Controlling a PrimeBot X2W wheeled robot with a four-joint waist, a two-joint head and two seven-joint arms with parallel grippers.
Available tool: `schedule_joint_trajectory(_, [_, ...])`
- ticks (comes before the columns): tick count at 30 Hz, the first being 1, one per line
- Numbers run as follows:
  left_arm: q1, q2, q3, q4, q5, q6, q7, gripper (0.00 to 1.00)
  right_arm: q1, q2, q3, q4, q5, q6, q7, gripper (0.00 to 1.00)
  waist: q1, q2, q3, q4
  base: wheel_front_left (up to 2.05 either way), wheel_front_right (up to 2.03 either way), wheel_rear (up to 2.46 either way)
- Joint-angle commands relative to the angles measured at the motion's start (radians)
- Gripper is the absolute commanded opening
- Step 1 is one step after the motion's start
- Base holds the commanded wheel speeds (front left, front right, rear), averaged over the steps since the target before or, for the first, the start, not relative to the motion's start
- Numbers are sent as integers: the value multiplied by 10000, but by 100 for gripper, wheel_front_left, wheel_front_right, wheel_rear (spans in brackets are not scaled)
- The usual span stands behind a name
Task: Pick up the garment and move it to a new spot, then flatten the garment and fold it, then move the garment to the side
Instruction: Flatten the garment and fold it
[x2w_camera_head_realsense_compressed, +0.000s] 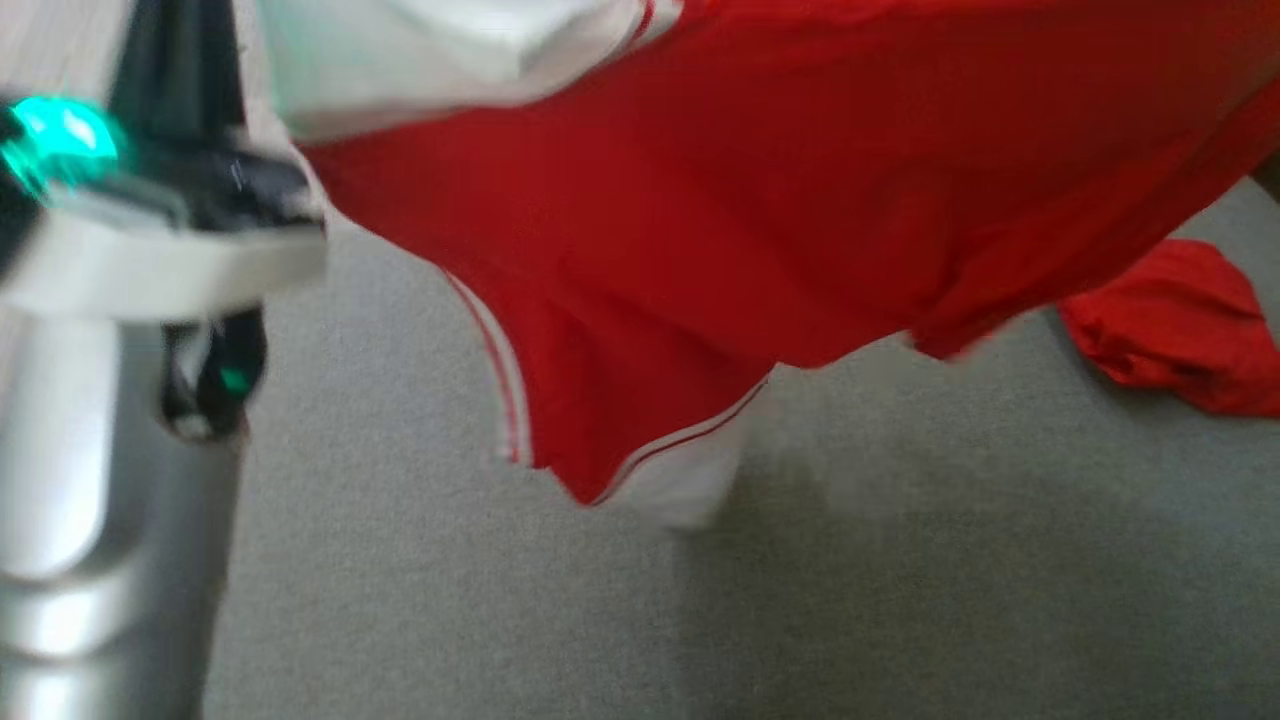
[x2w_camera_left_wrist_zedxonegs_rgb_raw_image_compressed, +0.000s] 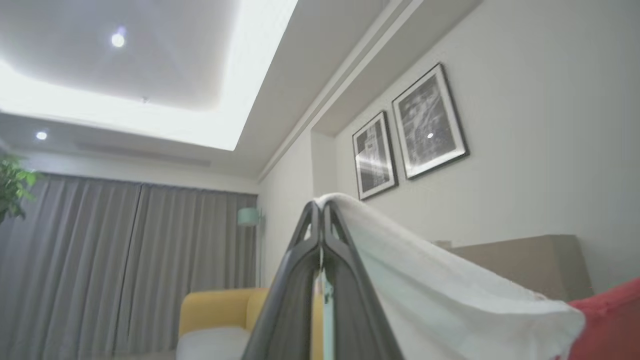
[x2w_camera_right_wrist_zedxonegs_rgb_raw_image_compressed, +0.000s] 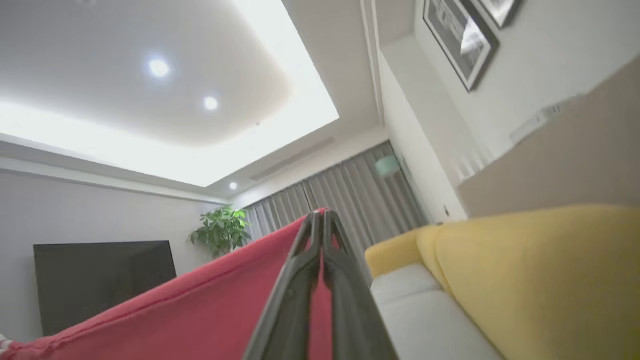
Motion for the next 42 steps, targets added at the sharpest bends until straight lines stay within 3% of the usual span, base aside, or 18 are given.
schedule_joint_trajectory(1, [-927, 414, 305, -438, -76, -22, 137, 0, -550, -251, -177, -473, -274, 65, -59, 0, 2, 0, -29, -23, 0, 0, 0])
schedule_joint_trajectory(6, [-2541, 392, 67, -199, -168, -30, 677, 0, -1654, -124, -367, -577, -1677, 65, -26, 0, 2, 0, 43, 20, 0, 0, 0])
schedule_joint_trajectory(12, [-3848, 206, -310, 2134, -440, -43, 1161, 0, -3297, 401, 192, 1443, -2981, 65, 665, 0, 2, 0, 645, 263, 0, 0, 0])
schedule_joint_trajectory(16, [-4814, 45, -659, 3862, -531, -54, 1257, 0, -4568, 787, 560, 2992, -3698, 65, 953, 0, 2, 0, 1611, 500, 0, 0, 0])
schedule_joint_trajectory(22, [-6618, -185, -1325, 5516, -508, -65, -287, 0, -6442, 1174, 746, 4751, -4891, 65, 173, 0, 2, 0, 2716, 747, 0, 0, 0])
schedule_joint_trajectory(28, [-7851, -146, -2208, 6027, -1325, -67, -1298, 0, -7418, 1193, 372, 5007, -5744, 65, -49, 0, 2, 0, 3460, 941, 0, 0, 0])
schedule_joint_trajectory(36, [-6504, 1004, -3884, 5228, -2553, -68, -1650, 0, -6162, 1009, 54, 4287, -6193, 65, -58, 0, 2, 0, 4405, 1214, 0, 0, 0])
schedule_joint_trajectory(42, [-4016, 1619, -4636, 4290, -2971, -68, -1727, 0, -3364, 1254, -987, 3450, -6203, 65, -59, 0, 2, 0, 4303, 1334, 0, 0, 0])
